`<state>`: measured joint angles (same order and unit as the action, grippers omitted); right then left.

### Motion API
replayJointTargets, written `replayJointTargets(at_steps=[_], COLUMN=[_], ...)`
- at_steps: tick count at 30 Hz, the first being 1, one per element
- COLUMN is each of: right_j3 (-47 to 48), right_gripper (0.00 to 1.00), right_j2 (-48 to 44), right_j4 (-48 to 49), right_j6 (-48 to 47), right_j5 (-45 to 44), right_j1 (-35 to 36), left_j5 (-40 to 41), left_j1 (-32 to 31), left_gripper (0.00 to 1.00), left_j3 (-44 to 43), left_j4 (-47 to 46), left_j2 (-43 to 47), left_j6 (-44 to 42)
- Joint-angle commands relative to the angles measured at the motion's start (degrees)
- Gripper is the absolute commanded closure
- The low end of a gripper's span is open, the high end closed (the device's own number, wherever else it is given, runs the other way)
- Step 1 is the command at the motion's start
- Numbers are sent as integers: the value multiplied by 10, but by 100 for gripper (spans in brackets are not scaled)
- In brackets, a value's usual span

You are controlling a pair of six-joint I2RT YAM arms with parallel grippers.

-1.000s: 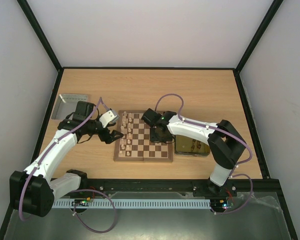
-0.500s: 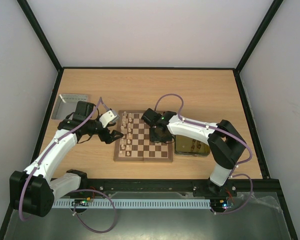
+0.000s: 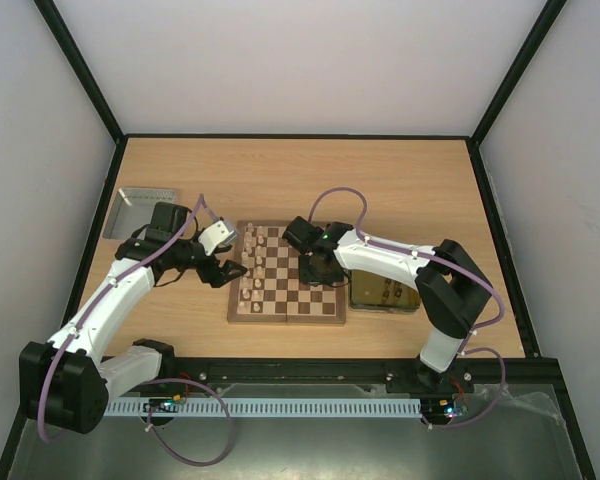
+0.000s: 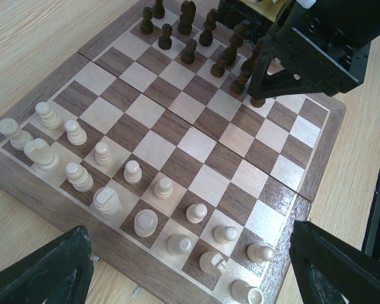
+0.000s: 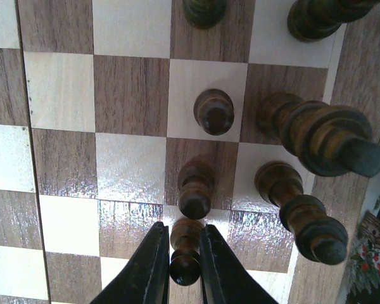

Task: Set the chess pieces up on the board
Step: Place the chess piece on the chessboard, then pick up the chess piece from the storage box.

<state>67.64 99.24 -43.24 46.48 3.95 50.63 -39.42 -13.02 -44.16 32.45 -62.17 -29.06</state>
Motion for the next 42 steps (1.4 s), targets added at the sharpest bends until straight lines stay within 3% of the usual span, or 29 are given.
replayJointTargets(at_steps=[1,17,23,29,42], right_j3=[-8,13,6,-61,-133], right_gripper=[87,73,72,72,72], right_j2=[-2,-56,-148,-215,-173], right_j4=[-3,-42,-91,-95,-22], right_j6=[-6,-7,-14,-44,-86], right_j5=[-5,-36,-89,-99,-17], right_j1=[-2,-26,-117,-268,-387], left_j5=[-5,-7,-9,-10,-10], left_j1=[-3,-3,-3,-3,-3], left_gripper=[15,15,15,15,15], left_j3=[8,7,7,7,6], left_j4=[-1,0,0,1,2], left_j2=[1,0,-1,-1,6], left_j6=[-2,-2,-2,-3,-2])
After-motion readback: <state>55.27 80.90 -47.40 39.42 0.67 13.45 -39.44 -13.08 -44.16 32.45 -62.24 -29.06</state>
